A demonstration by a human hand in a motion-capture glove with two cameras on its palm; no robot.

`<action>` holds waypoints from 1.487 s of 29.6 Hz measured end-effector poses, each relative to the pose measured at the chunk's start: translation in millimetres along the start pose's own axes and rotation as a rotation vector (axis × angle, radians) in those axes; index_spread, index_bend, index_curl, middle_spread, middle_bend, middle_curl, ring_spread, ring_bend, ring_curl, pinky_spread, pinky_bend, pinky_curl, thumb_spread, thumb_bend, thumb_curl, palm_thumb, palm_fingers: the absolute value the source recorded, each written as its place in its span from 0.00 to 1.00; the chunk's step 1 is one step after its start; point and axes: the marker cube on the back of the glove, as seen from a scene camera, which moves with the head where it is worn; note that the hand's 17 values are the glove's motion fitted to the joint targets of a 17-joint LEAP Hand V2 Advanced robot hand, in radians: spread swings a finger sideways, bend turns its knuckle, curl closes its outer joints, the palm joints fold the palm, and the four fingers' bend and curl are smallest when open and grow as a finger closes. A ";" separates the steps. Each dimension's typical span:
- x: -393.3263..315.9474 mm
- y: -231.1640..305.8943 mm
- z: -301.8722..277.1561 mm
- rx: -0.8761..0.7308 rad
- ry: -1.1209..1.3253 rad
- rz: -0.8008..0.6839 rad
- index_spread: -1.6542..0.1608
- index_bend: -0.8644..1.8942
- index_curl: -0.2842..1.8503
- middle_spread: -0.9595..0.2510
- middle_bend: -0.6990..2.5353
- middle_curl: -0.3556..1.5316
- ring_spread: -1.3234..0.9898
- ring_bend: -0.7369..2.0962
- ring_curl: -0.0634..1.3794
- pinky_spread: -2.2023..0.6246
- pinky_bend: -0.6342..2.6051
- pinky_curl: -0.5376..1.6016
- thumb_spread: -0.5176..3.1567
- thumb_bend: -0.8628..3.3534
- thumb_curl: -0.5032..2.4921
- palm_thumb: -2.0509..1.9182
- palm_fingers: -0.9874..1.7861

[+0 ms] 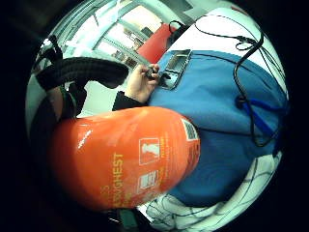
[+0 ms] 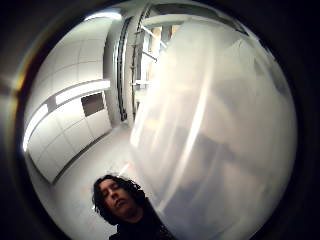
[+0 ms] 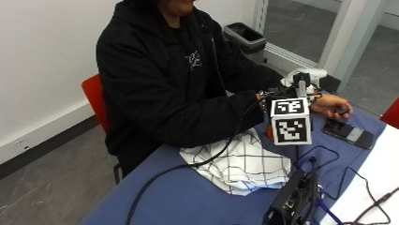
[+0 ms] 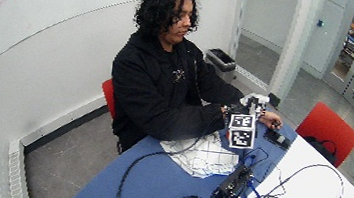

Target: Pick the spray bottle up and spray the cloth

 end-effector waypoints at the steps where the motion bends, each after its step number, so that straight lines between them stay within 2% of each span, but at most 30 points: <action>1: 0.2 0.0 0.0 0.003 0.000 0.000 0.76 0.37 0.44 0.64 0.40 0.55 0.49 0.52 0.42 0.70 0.33 0.47 0.33 0.20 0.48 0.78 0.80; 7: 2.9 -0.1 -1.5 -0.012 -0.031 0.010 0.76 0.37 0.44 0.63 0.40 0.55 0.49 0.53 0.42 0.69 0.34 0.47 0.33 0.20 0.49 0.78 0.80; 11: 6.9 4.4 -6.9 -0.110 -0.052 0.041 0.76 0.37 0.44 0.63 0.40 0.55 0.49 0.52 0.42 0.69 0.34 0.47 0.33 0.20 0.48 0.78 0.80; 13: 9.1 10.1 -13.4 -0.154 -0.020 0.066 0.76 0.37 0.44 0.64 0.41 0.55 0.50 0.51 0.41 0.71 0.32 0.46 0.34 0.20 0.48 0.77 0.76; 16: 9.4 21.4 -32.0 -0.176 0.106 0.075 0.77 0.38 0.44 0.68 0.40 0.53 0.52 0.47 0.39 0.75 0.28 0.46 0.37 0.18 0.45 0.73 0.67; 24: 1.2 65.4 -92.6 -0.268 0.709 -0.002 0.75 0.33 0.38 0.76 0.30 0.47 0.55 0.44 0.37 0.82 0.31 0.46 0.41 0.19 0.39 0.67 0.50; 28: -19.2 95.5 -114.6 -0.326 0.859 -0.079 0.74 0.33 0.34 0.77 0.29 0.45 0.56 0.43 0.35 0.84 0.31 0.45 0.42 0.19 0.37 0.66 0.46; 33: -39.0 117.2 -140.1 -0.238 0.991 -0.112 0.72 0.35 0.32 0.77 0.28 0.43 0.56 0.42 0.32 0.85 0.31 0.44 0.43 0.20 0.35 0.66 0.44; 37: -43.0 172.1 -148.9 -0.310 1.088 -0.117 0.71 0.35 0.30 0.76 0.28 0.42 0.56 0.42 0.31 0.86 0.30 0.43 0.44 0.20 0.34 0.66 0.43; 44: -36.9 227.3 -160.8 -0.336 1.188 -0.076 0.70 0.36 0.28 0.74 0.28 0.41 0.57 0.40 0.29 0.86 0.30 0.43 0.44 0.20 0.32 0.64 0.43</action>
